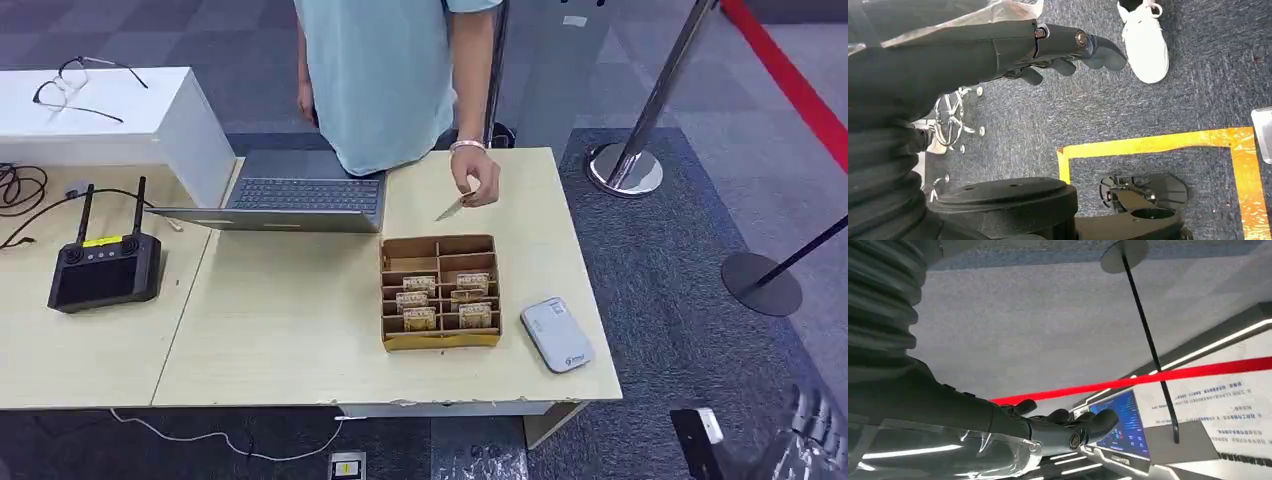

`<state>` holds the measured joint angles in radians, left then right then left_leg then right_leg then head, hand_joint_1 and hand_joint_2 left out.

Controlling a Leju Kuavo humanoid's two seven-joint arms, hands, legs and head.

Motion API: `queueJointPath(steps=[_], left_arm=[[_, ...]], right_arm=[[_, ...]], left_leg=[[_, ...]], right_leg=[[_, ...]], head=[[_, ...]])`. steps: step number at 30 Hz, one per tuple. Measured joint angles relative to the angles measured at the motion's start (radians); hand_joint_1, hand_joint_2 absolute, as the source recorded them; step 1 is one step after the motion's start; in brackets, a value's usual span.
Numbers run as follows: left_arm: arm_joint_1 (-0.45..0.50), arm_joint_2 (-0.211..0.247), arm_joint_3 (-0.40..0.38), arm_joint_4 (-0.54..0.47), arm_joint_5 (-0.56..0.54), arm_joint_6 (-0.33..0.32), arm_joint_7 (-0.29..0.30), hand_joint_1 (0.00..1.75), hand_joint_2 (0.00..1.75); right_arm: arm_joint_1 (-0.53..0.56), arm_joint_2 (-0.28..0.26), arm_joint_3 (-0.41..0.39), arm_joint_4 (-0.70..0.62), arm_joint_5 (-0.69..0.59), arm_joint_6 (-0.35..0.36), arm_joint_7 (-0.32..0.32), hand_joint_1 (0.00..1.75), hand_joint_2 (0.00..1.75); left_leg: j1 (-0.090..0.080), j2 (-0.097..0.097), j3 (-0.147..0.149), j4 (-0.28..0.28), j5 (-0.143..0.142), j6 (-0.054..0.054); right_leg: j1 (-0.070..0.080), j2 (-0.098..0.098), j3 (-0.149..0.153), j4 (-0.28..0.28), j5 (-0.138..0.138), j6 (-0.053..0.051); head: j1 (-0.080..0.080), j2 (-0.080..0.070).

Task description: Pass the card to the sensor for recognition and then transmit it.

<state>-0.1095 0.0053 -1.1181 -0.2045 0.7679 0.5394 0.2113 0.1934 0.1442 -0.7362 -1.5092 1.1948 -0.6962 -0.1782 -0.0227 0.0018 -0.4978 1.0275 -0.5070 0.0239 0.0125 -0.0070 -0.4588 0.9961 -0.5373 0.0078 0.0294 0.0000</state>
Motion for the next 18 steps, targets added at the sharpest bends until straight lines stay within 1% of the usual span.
queueJointPath(steps=[1, 2, 4, 6, 7, 9, 10, 11, 13, 18], left_arm=[[0.0, 0.0, 0.002, 0.0, 0.0, -0.001, 0.0, 0.0, 1.75], [0.0, 0.0, 0.002, 0.0, 0.0, -0.002, -0.003, 0.0, 1.75], [0.0, 0.0, 0.003, 0.0, 0.0, -0.004, -0.009, 0.0, 1.75], [-0.001, 0.001, 0.003, 0.0, -0.002, -0.006, -0.014, 0.0, 1.75], [-0.001, 0.001, 0.003, 0.0, -0.004, -0.008, -0.016, 0.0, 1.75], [-0.002, 0.003, 0.002, 0.0, -0.011, -0.014, -0.017, 0.0, 1.75], [-0.003, 0.003, 0.002, 0.0, -0.013, -0.016, -0.019, 0.0, 1.75], [-0.003, 0.004, 0.002, 0.0, -0.015, -0.018, -0.022, 0.0, 1.75], [-0.005, 0.005, 0.002, 0.0, -0.023, -0.023, -0.029, 0.0, 1.75], [-0.006, 0.007, 0.001, 0.0, -0.042, -0.028, -0.034, 0.0, 1.75]], right_arm=[[0.012, 0.008, 0.007, -0.017, -0.005, 0.0, 0.004, 0.0, 1.75], [0.027, 0.01, 0.019, -0.037, -0.003, 0.0, 0.028, 0.0, 1.75], [0.059, 0.01, 0.057, -0.083, 0.015, 0.0, 0.098, 0.0, 1.75], [0.083, -0.005, 0.115, -0.128, 0.046, -0.001, 0.209, 0.0, 1.75], [0.093, -0.02, 0.149, -0.149, 0.066, -0.001, 0.28, 0.0, 1.75], [0.099, -0.07, 0.242, -0.189, 0.109, -0.001, 0.452, 0.0, 1.75], [0.097, -0.099, 0.293, -0.204, 0.12, 0.0, 0.516, 0.0, 1.75], [0.092, -0.125, 0.345, -0.215, 0.124, 0.0, 0.561, 0.0, 1.75], [0.066, -0.175, 0.455, -0.222, 0.118, 0.0, 0.624, 0.0, 1.75], [-0.022, -0.283, 0.699, -0.215, 0.052, 0.003, 0.69, 0.0, 1.75]], left_leg=[[0.0, 0.0, 0.0, 0.0, 0.0, 0.0], [0.0, 0.0, -0.001, 0.0, 0.0, 0.0], [0.0, -0.001, -0.002, 0.0, 0.0, 0.0], [0.0, -0.001, -0.002, 0.0, 0.0, 0.0], [-0.001, -0.001, -0.002, 0.0, 0.0, 0.0], [-0.001, -0.002, -0.003, 0.0, 0.0, 0.0], [-0.001, -0.002, -0.002, 0.0, 0.0, 0.0], [0.0, -0.002, -0.002, 0.0, 0.0, 0.0], [-0.001, -0.002, -0.002, 0.0, 0.001, 0.0], [-0.001, -0.001, -0.001, 0.0, 0.002, 0.0]], right_leg=[[0.0, 0.0, 0.0, 0.0, 0.0, 0.0], [0.0, 0.0, 0.0, 0.0, 0.0, 0.0], [0.0, 0.0, 0.0, 0.0, 0.0, 0.0], [0.0, 0.0, 0.0, 0.0, 0.0, 0.0], [0.0, 0.0, 0.001, 0.0, 0.0, 0.0], [0.0, 0.0, 0.001, 0.001, 0.0, 0.0], [0.0, 0.0, 0.001, 0.001, 0.0, 0.0], [0.0, 0.0, 0.001, 0.0, 0.0, 0.0], [0.0, 0.0, 0.001, 0.0, 0.001, 0.0], [0.0, -0.002, 0.001, 0.001, 0.002, 0.0]], head=[[0.0, 0.0], [0.0, 0.0], [0.0, 0.0], [0.0, 0.0], [0.0, 0.0], [0.0, 0.0], [0.0, 0.0], [0.0, 0.0], [0.0, 0.0], [0.0, 0.0]])
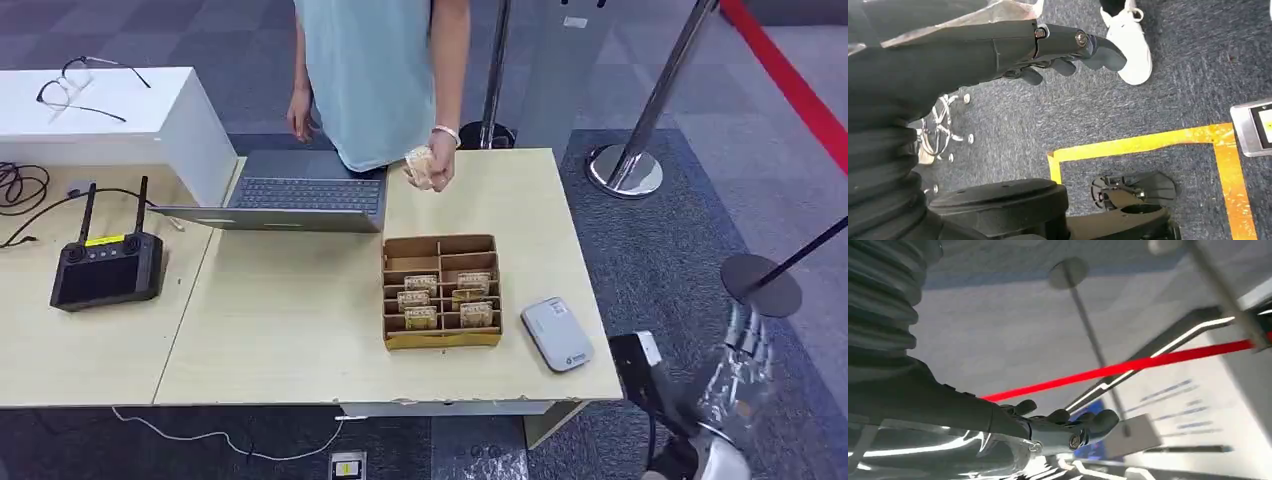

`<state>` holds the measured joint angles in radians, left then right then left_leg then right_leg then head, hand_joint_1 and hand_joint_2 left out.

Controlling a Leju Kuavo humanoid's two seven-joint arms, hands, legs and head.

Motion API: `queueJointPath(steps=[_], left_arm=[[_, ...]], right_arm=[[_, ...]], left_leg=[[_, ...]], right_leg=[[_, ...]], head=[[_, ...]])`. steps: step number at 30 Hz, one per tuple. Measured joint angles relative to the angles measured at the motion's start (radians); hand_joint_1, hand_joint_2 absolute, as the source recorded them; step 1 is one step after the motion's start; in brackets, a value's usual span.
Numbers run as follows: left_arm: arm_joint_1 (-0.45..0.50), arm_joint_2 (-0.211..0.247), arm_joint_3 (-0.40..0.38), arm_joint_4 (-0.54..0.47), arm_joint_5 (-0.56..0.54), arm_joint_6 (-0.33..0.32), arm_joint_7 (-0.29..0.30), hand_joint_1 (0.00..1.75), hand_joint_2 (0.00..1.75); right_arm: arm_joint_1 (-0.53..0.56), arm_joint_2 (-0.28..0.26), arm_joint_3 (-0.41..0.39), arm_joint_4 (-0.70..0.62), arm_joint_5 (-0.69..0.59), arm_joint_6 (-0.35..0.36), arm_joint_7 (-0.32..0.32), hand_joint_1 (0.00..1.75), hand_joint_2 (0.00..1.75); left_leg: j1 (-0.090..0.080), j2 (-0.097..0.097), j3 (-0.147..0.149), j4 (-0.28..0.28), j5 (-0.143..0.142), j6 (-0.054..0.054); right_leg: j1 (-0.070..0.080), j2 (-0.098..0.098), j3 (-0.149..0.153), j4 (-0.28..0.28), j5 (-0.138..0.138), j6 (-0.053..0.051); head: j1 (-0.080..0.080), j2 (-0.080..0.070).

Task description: Pass the card to the sensor for recognition and then transmit it.

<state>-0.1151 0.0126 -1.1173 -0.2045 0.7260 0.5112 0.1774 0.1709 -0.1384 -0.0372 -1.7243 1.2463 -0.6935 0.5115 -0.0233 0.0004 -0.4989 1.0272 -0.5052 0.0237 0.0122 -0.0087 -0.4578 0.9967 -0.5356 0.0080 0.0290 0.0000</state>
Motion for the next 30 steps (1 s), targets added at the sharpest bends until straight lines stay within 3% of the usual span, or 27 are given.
queueJointPath(steps=[6, 8, 9, 10, 11, 12, 13, 16, 22, 27, 30], left_arm=[[-0.002, 0.003, -0.002, 0.0, -0.014, -0.011, 0.002, 0.0, 1.75], [-0.003, 0.005, -0.006, 0.0, -0.021, -0.017, 0.005, 0.0, 1.75], [-0.003, 0.007, -0.01, 0.0, -0.022, -0.018, 0.005, 0.0, 1.75], [-0.004, 0.007, -0.012, 0.0, -0.024, -0.018, 0.005, 0.0, 1.75], [-0.004, 0.008, -0.015, 0.0, -0.024, -0.018, 0.007, 0.0, 1.75], [-0.004, 0.009, -0.018, 0.0, -0.024, -0.018, 0.008, 0.0, 1.75], [-0.004, 0.01, -0.019, 0.0, -0.024, -0.019, 0.008, 0.0, 1.75], [-0.004, 0.011, -0.023, 0.0, -0.027, -0.022, 0.013, 0.0, 1.75], [-0.004, 0.014, -0.025, 0.0, -0.031, -0.032, 0.016, 0.0, 1.75], [-0.004, 0.015, -0.027, 0.0, -0.035, -0.036, 0.009, 0.0, 1.75], [-0.004, 0.015, -0.029, 0.0, -0.038, -0.036, 0.004, 0.0, 1.75]], right_arm=[[-0.114, -0.098, 0.235, 0.021, -0.07, 0.067, 0.016, 0.02, 1.75], [-0.147, -0.12, 0.29, 0.032, -0.092, 0.103, 0.008, 0.26, 1.75], [-0.162, -0.131, 0.32, 0.039, -0.103, 0.125, 0.001, 0.26, 1.75], [-0.174, -0.141, 0.345, 0.045, -0.113, 0.144, -0.004, 0.42, 1.75], [-0.187, -0.15, 0.368, 0.051, -0.122, 0.159, -0.009, 0.7, 1.75], [-0.201, -0.159, 0.392, 0.059, -0.129, 0.172, -0.014, 1.12, 1.75], [-0.211, -0.168, 0.415, 0.065, -0.133, 0.181, -0.019, 1.41, 1.75], [-0.23, -0.181, 0.462, 0.077, -0.143, 0.204, -0.024, 1.68, 1.75], [-0.259, -0.205, 0.533, 0.089, -0.154, 0.246, -0.03, 1.71, 1.75], [-0.276, -0.216, 0.571, 0.091, -0.158, 0.27, -0.03, 1.41, 1.75], [-0.285, -0.219, 0.587, 0.091, -0.158, 0.276, -0.03, 1.36, 1.75]], left_leg=[[0.0, 0.0, 0.0, 0.0, 0.0, 0.0], [0.0, 0.0, 0.0, 0.0, 0.0, 0.0], [0.0, 0.0, 0.0, 0.0, 0.0, 0.0], [0.0, 0.0, 0.0, 0.0, 0.0, 0.0], [0.0, -0.001, -0.001, 0.0, 0.0, 0.0], [0.0, 0.0, -0.001, 0.0, 0.0, 0.0], [0.0, 0.0, -0.001, 0.0, 0.0, 0.0], [0.0, 0.0, -0.001, 0.0, 0.0, 0.0], [0.0, 0.0, -0.001, 0.0, 0.0, 0.0], [0.0, 0.0, -0.001, 0.0, 0.0, 0.0], [0.0, 0.0, -0.001, 0.0, 0.0, 0.0]], right_leg=[[0.0, 0.0, -0.001, 0.0, 0.0, 0.0], [0.0, 0.0, -0.001, 0.0, 0.0, 0.0], [0.0, 0.0, -0.001, 0.0, 0.0, 0.0], [0.0, 0.0, -0.001, 0.0, 0.0, 0.0], [0.0, 0.0, -0.002, 0.0, 0.0, 0.0], [0.0, 0.0, -0.002, 0.0, 0.0, 0.0], [0.0, 0.0, -0.002, 0.0, 0.0, 0.0], [0.0, 0.0, -0.002, 0.0, 0.0, 0.0], [0.0, 0.0, -0.002, 0.0, 0.0, 0.0], [0.0, 0.0, -0.002, 0.0, 0.0, 0.0], [0.0, 0.0, -0.002, 0.0, 0.0, 0.0]], head=[[0.0, 0.0], [0.0, 0.0], [0.0, 0.0], [0.0, 0.0], [0.0, 0.0], [0.0, 0.0], [0.0, 0.0], [0.0, 0.0], [0.0, 0.0], [0.0, 0.0], [0.001, 0.0]])
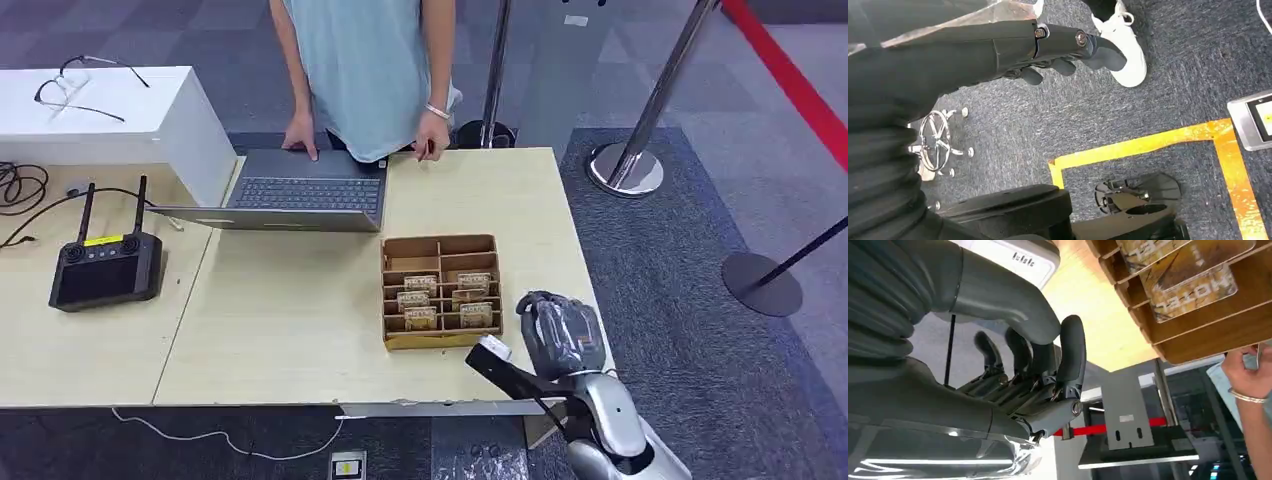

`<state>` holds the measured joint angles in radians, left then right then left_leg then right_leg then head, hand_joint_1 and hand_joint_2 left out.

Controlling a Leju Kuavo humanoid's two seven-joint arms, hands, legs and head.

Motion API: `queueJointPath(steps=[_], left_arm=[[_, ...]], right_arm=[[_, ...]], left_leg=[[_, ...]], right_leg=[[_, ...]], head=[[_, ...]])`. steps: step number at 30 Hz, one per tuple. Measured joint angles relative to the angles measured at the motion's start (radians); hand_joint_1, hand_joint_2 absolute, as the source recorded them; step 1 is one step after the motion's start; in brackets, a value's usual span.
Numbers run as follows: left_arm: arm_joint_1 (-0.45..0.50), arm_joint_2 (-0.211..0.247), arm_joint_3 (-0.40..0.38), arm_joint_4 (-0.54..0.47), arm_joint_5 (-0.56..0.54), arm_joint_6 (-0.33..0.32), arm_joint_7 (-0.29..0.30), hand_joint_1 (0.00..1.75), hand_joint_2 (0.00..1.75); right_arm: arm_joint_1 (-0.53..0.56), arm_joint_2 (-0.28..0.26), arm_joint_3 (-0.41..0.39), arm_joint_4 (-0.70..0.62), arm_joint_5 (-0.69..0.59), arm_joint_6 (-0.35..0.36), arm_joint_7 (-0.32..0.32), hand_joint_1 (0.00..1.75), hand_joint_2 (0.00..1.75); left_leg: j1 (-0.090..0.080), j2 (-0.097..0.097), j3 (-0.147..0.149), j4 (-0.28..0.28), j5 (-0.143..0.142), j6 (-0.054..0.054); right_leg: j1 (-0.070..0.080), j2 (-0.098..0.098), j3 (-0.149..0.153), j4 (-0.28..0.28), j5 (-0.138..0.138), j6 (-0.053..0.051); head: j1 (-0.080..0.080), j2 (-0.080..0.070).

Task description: Pass the card to the sensor for recognition and then transmit it.

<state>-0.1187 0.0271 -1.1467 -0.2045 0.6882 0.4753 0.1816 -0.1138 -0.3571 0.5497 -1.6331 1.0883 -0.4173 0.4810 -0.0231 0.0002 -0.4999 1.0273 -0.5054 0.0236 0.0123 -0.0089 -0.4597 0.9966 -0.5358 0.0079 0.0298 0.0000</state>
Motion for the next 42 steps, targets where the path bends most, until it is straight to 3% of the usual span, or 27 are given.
queueJointPath(steps=[16, 29, 31, 35, 42], left_arm=[[-0.001, 0.001, -0.022, 0.0, -0.021, -0.014, -0.005, 0.0, 1.75], [-0.002, 0.001, -0.035, 0.0, -0.023, -0.014, -0.004, 0.0, 1.75], [-0.002, 0.002, -0.037, 0.0, -0.023, -0.014, -0.004, 0.0, 1.75], [-0.002, 0.002, -0.038, 0.0, -0.023, -0.014, -0.003, 0.0, 1.75], [-0.002, 0.002, -0.044, 0.0, -0.031, -0.019, 0.002, 0.0, 1.75]], right_arm=[[-0.103, 0.016, 0.089, 0.014, 0.003, 0.077, -0.018, 0.89, 1.75], [-0.138, 0.04, 0.142, 0.066, -0.019, 0.08, -0.035, 0.91, 1.75], [-0.139, 0.043, 0.146, 0.072, -0.019, 0.08, -0.035, 0.8, 1.75], [-0.145, 0.046, 0.154, 0.087, -0.019, 0.08, -0.035, 0.75, 1.75], [-0.164, 0.053, 0.167, 0.114, -0.025, 0.082, -0.038, 0.82, 1.75]], left_leg=[[0.0, 0.0, 0.0, 0.0, 0.0, 0.0], [0.0, 0.0, 0.0, 0.0, 0.0, 0.0], [0.0, 0.0, 0.0, 0.0, 0.0, 0.0], [0.0, 0.0, 0.0, 0.0, 0.0, 0.0], [0.0, 0.0, 0.0, 0.0, 0.0, 0.0]], right_leg=[[0.0, 0.0, 0.0, 0.0, 0.0, 0.0], [0.0, 0.0, 0.0, 0.0, 0.0, 0.0], [0.0, 0.0, 0.0, 0.0, 0.0, 0.0], [0.0, 0.0, 0.0, 0.0, 0.0, 0.0], [0.0, 0.0, 0.0, 0.0, 0.0, 0.0]], head=[[-0.001, 0.0], [0.0, 0.0], [0.0, 0.0], [0.0, 0.0], [0.0, 0.0]])
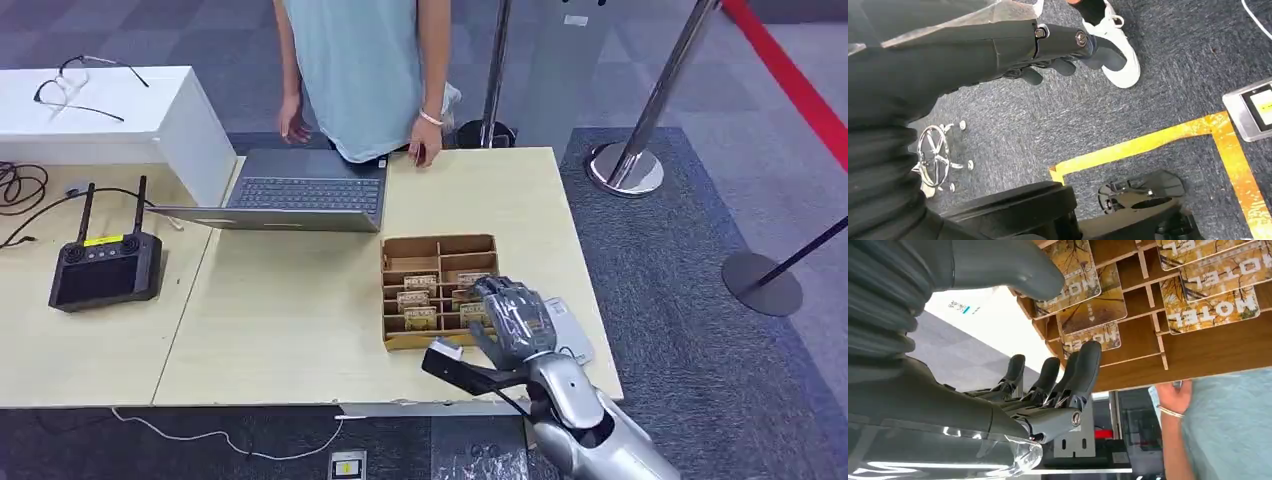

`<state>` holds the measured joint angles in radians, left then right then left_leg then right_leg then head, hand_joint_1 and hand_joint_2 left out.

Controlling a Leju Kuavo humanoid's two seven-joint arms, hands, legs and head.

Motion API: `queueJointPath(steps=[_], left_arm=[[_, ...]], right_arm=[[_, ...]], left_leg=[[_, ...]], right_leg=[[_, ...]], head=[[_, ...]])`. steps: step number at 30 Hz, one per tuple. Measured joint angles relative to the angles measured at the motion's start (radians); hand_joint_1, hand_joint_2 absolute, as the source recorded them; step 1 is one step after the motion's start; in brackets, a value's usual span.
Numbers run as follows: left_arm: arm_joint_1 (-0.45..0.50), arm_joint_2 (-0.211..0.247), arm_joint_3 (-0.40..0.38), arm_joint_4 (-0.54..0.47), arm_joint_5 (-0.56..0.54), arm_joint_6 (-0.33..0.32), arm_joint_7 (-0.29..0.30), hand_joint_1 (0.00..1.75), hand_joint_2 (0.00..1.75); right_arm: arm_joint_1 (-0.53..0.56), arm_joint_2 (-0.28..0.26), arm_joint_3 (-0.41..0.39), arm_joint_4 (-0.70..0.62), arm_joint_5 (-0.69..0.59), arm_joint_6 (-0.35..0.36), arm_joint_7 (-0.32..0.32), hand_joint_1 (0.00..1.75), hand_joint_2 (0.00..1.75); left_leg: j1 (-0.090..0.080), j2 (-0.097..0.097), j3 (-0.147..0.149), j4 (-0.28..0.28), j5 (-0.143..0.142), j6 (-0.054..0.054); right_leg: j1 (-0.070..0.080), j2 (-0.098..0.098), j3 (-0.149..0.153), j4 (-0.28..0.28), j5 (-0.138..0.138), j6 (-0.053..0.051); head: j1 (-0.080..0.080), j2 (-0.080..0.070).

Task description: Pass the card to the sensor for recognition and then transmit it.

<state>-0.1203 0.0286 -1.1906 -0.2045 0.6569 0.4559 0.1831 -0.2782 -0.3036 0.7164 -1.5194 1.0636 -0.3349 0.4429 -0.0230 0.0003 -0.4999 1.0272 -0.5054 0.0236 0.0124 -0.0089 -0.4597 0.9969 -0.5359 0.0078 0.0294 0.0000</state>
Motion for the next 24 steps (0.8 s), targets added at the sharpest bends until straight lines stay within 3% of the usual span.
queueJointPath(steps=[4, 12, 24], left_arm=[[0.0, 0.0, -0.002, 0.0, -0.002, -0.001, 0.0, 0.0, 1.75], [0.0, -0.001, -0.002, 0.0, -0.001, -0.001, 0.0, 0.0, 1.75], [0.0, -0.005, -0.002, 0.0, -0.003, 0.0, 0.002, 0.0, 1.75]], right_arm=[[-0.016, 0.003, 0.007, 0.011, -0.004, 0.006, -0.002, 1.01, 1.75], [-0.053, 0.004, 0.024, 0.018, -0.013, 0.023, 0.003, 1.01, 1.75], [-0.065, 0.004, 0.027, 0.046, -0.013, 0.022, 0.005, 0.87, 1.75]], left_leg=[[0.0, 0.0, 0.0, 0.0, 0.0, 0.0], [0.0, 0.0, 0.0, 0.0, 0.0, 0.0], [0.0, 0.0, 0.0, 0.0, 0.0, 0.0]], right_leg=[[0.0, 0.0, 0.0, 0.0, 0.0, 0.0], [0.0, 0.0, 0.0, 0.0, 0.0, 0.0], [0.0, 0.0, 0.0, 0.0, 0.0, 0.0]], head=[[0.0, 0.0], [0.0, 0.0], [0.0, 0.0]])
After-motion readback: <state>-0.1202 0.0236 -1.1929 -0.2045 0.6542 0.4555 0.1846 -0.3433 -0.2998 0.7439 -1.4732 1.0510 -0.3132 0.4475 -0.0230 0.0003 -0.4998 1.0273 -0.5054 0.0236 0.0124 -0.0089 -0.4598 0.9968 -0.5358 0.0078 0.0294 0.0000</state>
